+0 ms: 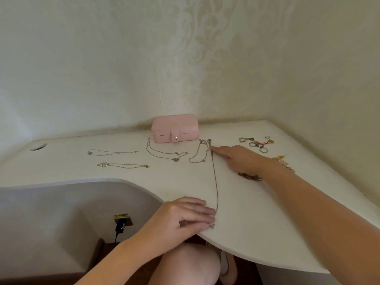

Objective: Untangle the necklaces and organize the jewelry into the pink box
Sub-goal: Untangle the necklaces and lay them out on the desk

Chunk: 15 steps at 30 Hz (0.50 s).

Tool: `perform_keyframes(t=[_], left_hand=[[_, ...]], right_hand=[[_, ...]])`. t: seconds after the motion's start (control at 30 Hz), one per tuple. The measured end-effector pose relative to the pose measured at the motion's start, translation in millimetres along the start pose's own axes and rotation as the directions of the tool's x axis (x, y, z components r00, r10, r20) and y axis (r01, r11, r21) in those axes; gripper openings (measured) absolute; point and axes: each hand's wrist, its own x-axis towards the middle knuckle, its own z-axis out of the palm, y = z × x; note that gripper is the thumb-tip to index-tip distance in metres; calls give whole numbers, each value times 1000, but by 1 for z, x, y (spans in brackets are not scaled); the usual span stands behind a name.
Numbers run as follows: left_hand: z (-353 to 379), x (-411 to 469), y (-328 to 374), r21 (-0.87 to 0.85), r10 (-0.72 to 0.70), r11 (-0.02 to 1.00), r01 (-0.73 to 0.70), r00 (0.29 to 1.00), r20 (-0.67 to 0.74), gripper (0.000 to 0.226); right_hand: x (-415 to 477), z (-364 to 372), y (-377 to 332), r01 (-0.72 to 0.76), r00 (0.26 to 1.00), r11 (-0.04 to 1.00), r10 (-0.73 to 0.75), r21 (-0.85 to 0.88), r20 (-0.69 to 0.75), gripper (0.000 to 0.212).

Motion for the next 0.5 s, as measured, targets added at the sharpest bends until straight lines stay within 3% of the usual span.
perform_keyframes(t=[0.2, 0.5], left_hand=[[-17, 8, -14, -81, -114, 992, 101, 978, -172, 11], [-48, -10, -28, 12, -186, 981, 194, 953, -238, 16]], right_hand=[[3, -1, 0, 93, 996, 986, -94, -138, -1, 74], [-1, -14, 27, -128, 990, 975, 116, -183, -74, 63]])
